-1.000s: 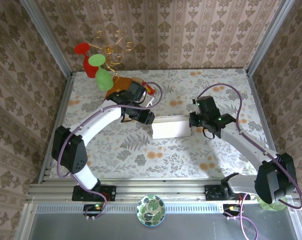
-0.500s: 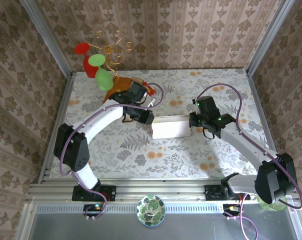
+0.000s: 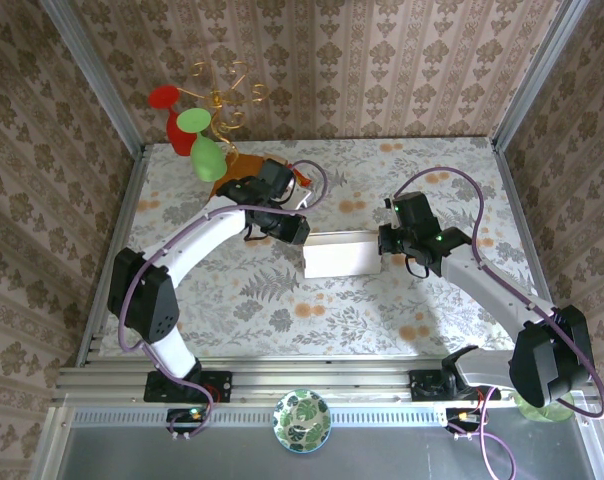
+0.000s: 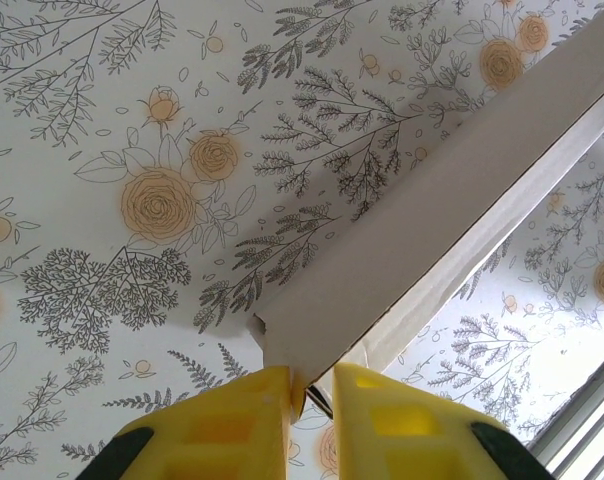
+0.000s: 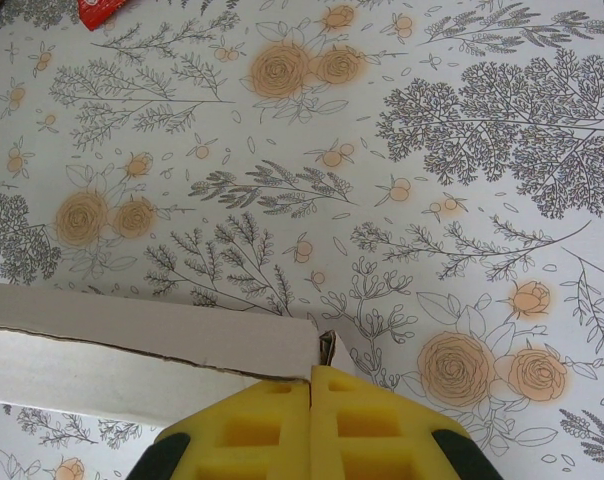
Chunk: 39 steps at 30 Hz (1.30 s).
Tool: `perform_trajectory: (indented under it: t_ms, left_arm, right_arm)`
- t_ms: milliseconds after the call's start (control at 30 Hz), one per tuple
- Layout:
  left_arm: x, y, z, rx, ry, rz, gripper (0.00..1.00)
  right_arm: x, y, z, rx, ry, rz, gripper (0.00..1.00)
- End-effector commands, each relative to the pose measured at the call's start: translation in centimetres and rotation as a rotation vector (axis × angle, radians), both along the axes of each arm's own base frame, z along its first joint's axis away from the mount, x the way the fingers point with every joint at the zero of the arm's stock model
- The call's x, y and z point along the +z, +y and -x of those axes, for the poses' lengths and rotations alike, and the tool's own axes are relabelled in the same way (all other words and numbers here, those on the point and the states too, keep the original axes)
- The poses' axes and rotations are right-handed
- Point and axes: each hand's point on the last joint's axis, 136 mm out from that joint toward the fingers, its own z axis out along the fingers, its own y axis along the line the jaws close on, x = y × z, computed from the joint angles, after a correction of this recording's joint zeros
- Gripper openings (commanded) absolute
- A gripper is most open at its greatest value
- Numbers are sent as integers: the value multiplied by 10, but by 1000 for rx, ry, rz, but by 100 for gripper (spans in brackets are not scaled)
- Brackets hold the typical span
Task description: Fold the paper box
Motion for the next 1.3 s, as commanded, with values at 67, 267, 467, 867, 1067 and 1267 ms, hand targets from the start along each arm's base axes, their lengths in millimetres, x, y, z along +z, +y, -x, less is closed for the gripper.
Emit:
perform_trajectory:
  t_ms: [67, 267, 467, 867, 1067, 1267]
  left_arm:
    - [-4, -3, 7, -7, 51, -6, 19]
    - [-9, -1, 7, -6, 53, -20, 20]
    - [-6, -2, 5, 6, 50, -11, 13]
    - [-1, -6, 7, 112, 139, 16, 0]
    - [1, -11, 5, 163, 170, 25, 0]
    - [1, -15, 3, 212, 204, 43, 0]
  right_arm:
    - [-25, -7, 17, -10, 106, 52, 0]
    - [-25, -7, 17, -13, 105, 52, 0]
    - [-23, -8, 17, -15, 101, 54, 0]
    - [-23, -8, 17, -36, 95, 36, 0]
    - [-23, -7, 18, -42, 93, 30, 0]
    - [-25, -7, 20, -44, 93, 34, 0]
